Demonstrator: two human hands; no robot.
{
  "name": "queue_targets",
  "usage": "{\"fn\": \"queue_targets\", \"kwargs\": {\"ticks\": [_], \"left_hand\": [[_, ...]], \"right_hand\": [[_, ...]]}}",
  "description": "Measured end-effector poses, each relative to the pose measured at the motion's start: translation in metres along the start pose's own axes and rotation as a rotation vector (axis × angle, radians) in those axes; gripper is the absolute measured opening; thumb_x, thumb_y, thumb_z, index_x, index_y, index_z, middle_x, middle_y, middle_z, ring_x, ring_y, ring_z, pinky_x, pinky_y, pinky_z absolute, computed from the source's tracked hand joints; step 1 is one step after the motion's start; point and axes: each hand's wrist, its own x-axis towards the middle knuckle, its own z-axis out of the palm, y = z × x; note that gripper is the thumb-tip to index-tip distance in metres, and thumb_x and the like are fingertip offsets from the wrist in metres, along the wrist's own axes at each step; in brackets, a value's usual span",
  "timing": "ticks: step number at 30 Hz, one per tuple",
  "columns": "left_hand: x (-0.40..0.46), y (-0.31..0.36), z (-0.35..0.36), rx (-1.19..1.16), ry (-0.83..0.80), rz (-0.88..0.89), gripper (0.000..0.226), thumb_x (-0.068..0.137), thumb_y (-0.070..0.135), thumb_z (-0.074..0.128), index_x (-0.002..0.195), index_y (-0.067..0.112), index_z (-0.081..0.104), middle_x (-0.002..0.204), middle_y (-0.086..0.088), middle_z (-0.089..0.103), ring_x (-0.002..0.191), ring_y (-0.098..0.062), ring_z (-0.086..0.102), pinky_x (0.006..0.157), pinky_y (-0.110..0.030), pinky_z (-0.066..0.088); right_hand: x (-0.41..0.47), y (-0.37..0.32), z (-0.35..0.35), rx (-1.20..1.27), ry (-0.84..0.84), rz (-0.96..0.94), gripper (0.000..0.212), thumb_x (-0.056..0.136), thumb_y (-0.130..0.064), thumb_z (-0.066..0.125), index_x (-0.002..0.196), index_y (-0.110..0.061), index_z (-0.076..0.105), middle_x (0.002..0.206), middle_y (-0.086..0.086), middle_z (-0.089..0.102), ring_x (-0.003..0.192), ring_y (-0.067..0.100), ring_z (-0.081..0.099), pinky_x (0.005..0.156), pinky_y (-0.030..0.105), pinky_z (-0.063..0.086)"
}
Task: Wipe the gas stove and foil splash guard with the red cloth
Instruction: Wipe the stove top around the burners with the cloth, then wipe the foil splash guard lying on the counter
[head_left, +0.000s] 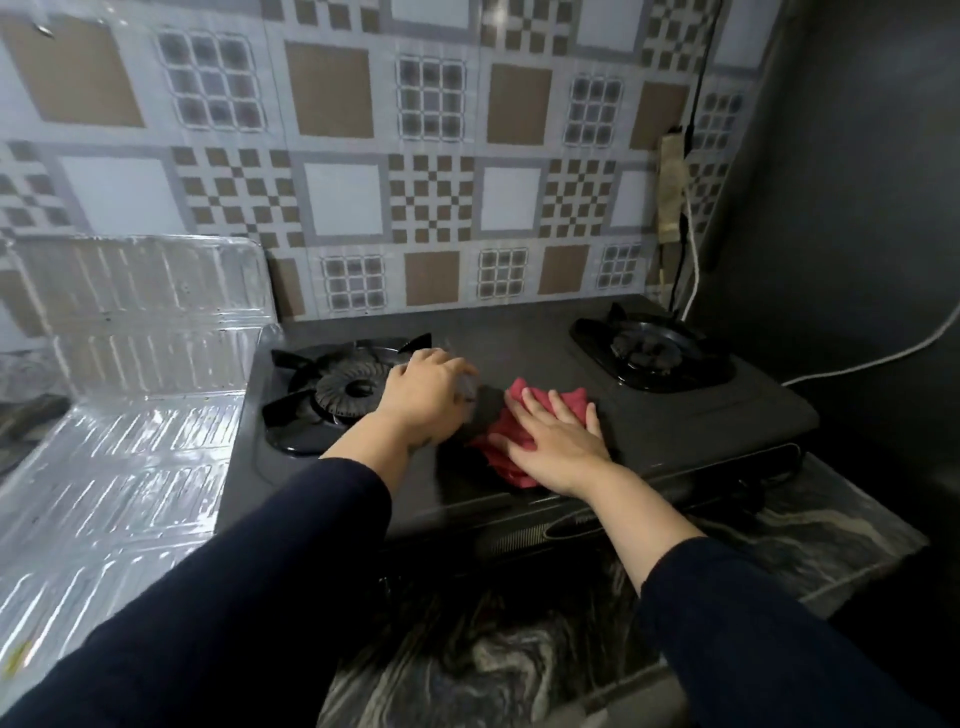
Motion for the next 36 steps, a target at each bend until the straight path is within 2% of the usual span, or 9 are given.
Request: {"fn": "queue_targets", "kwargs": {"ticks": [2,5,10,16,23,26,29,32,36], "left_hand": [[-0.016,-0.005,-0.002,0.025,0.082,-0.051,0.044,0.085,0.019,0.050,0.128,0.027,0.053,0.139,0.000,0.049,0.138,-0.023,0.031,0.107,-0.045,0.030],[-0.044,-0.014,-0.004,0.059,0.171,-0.141,0.042,0.085,0.020,0.050,0.126,0.028,0.055,0.138,0.002,0.051,0.137,-0.022,0.034,0.107,-0.043,0.031],[-0.100,-0.029,-0.006,0.095,0.221,-0.314,0.048,0.084,0.019,0.050,0.131,0.026,0.051,0.141,0.002,0.049,0.139,-0.022,0.031,0.111,-0.045,0.027],[-0.172,-0.067,-0.019,0.116,0.296,-0.541,0.041,0.090,0.026,0.048,0.131,0.024,0.050,0.140,0.001,0.049,0.138,-0.022,0.032,0.111,-0.043,0.026],[-0.245,-0.118,-0.019,0.117,0.254,-0.769,0.043,0.093,0.028,0.046,0.136,0.022,0.044,0.141,-0.004,0.047,0.136,-0.024,0.034,0.109,-0.044,0.028],[-0.270,-0.141,-0.017,0.092,0.243,-0.852,0.044,0.094,0.028,0.043,0.137,0.022,0.042,0.143,-0.003,0.045,0.138,-0.023,0.032,0.110,-0.046,0.027],[-0.293,-0.165,-0.017,0.065,0.229,-0.926,0.047,0.094,0.026,0.044,0.140,0.021,0.039,0.147,-0.003,0.040,0.141,-0.023,0.028,0.111,-0.043,0.026],[-0.321,-0.190,-0.006,0.024,0.220,-1.020,0.050,0.093,0.027,0.045,0.142,0.020,0.036,0.149,-0.003,0.037,0.141,-0.024,0.027,0.112,-0.044,0.027],[-0.363,-0.213,0.014,0.001,0.173,-1.132,0.057,0.093,0.031,0.045,0.146,0.018,0.027,0.155,-0.004,0.027,0.144,-0.025,0.022,0.117,-0.046,0.019]], "right_hand": [[-0.004,-0.004,0.000,-0.034,-0.014,-0.043,0.077,0.086,-0.073,0.021,0.148,-0.040,-0.011,0.158,-0.020,-0.008,0.147,0.013,-0.014,0.108,0.064,-0.020],[-0.012,-0.018,0.003,-0.029,-0.056,-0.125,0.075,0.088,-0.070,0.022,0.149,-0.039,-0.007,0.157,-0.023,-0.011,0.146,0.014,-0.017,0.102,0.073,-0.017],[-0.030,-0.065,0.021,0.005,-0.034,-0.352,0.077,0.089,-0.068,0.025,0.151,-0.031,0.000,0.160,-0.015,-0.004,0.148,0.017,-0.010,0.112,0.064,-0.001],[-0.040,-0.121,0.043,-0.054,0.081,-0.591,0.081,0.089,-0.066,0.032,0.152,-0.024,0.006,0.161,-0.008,0.005,0.149,0.020,-0.002,0.113,0.058,-0.011],[-0.035,-0.187,0.063,-0.126,0.162,-0.844,0.076,0.092,-0.055,0.041,0.152,-0.021,0.010,0.161,-0.002,0.010,0.148,0.022,0.008,0.117,0.051,-0.001],[-0.033,-0.220,0.072,-0.096,0.248,-0.946,0.065,0.092,-0.050,0.045,0.148,-0.022,0.027,0.156,-0.002,0.029,0.145,0.021,0.023,0.117,0.048,0.005],[-0.035,-0.260,0.086,-0.009,0.341,-1.094,0.048,0.087,-0.049,0.048,0.122,-0.018,0.056,0.121,-0.002,0.065,0.119,0.018,0.056,0.110,0.041,0.019],[-0.044,-0.300,0.105,0.082,0.251,-1.180,0.052,0.085,-0.056,0.038,0.109,-0.016,0.061,0.105,-0.003,0.071,0.103,0.017,0.064,0.100,0.034,0.030],[-0.050,-0.323,0.141,0.114,0.055,-1.232,0.045,0.090,-0.042,0.052,0.122,-0.011,0.058,0.122,0.005,0.066,0.112,0.023,0.060,0.103,0.033,0.025]]}}
